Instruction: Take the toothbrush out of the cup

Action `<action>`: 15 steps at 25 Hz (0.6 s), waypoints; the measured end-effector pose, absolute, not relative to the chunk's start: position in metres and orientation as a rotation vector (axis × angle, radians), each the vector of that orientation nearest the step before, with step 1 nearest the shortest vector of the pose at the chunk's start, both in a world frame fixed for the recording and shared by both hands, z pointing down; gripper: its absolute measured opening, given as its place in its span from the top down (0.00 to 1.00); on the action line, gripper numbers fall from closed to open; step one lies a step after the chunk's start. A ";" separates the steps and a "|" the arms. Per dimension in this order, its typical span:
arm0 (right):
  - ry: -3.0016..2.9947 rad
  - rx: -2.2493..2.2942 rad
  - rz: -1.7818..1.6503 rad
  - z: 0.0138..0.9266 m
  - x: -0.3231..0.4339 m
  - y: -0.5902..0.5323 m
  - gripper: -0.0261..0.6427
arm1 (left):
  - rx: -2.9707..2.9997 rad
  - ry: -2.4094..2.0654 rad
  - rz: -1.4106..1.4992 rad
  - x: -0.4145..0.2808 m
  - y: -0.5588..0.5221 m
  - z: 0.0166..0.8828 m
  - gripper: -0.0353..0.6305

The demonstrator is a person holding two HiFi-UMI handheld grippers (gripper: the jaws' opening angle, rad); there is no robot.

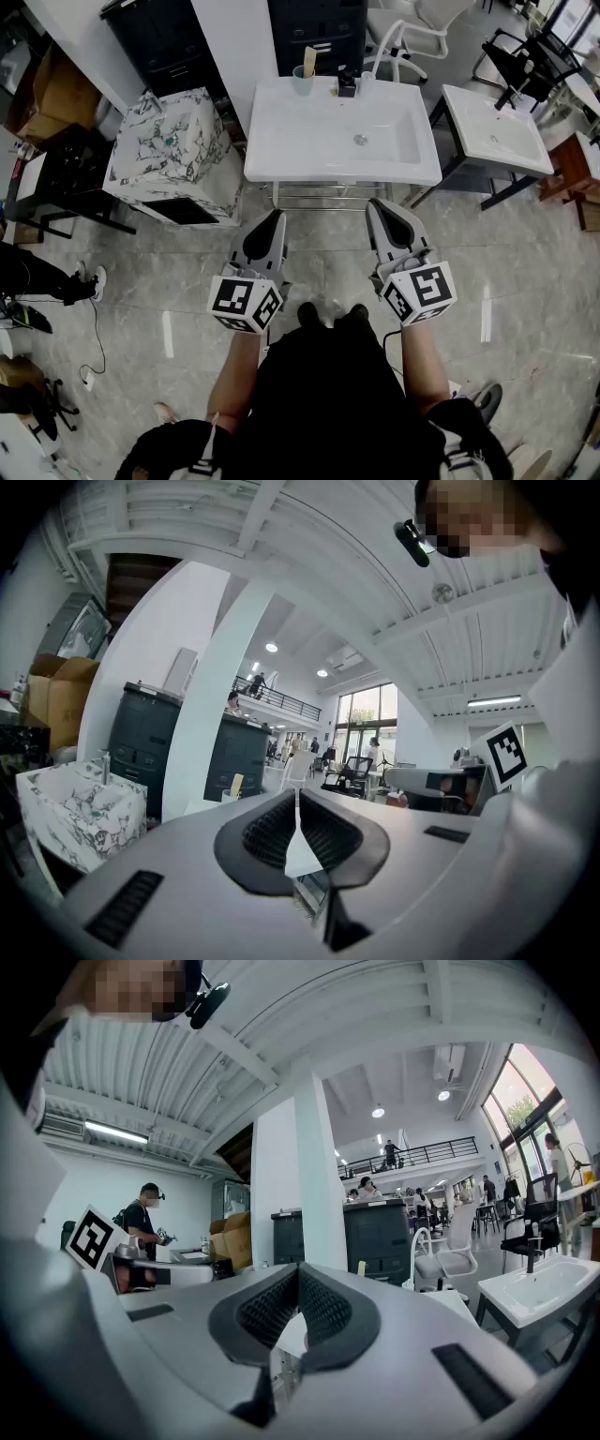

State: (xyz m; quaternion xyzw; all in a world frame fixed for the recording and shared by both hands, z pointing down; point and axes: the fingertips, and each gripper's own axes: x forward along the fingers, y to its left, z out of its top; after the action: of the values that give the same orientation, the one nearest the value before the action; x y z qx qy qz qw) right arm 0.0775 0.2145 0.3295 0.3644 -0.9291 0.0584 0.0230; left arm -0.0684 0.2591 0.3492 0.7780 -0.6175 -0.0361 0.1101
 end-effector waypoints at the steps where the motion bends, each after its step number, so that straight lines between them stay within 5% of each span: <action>1: -2.875 1.126 0.180 0.329 0.077 0.215 0.92 | 2.288 -1.814 -0.106 -0.069 0.259 0.349 0.91; 15: -2.866 1.198 0.207 0.333 0.081 0.214 0.91 | 2.293 -1.769 -0.082 -0.075 0.254 0.360 0.91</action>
State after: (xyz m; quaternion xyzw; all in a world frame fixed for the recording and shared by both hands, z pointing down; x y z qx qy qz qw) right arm 0.0813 0.2139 0.3325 0.3847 -0.9205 0.0665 0.0142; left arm -0.0749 0.2538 0.3604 0.7856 -0.6061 -0.0279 0.1217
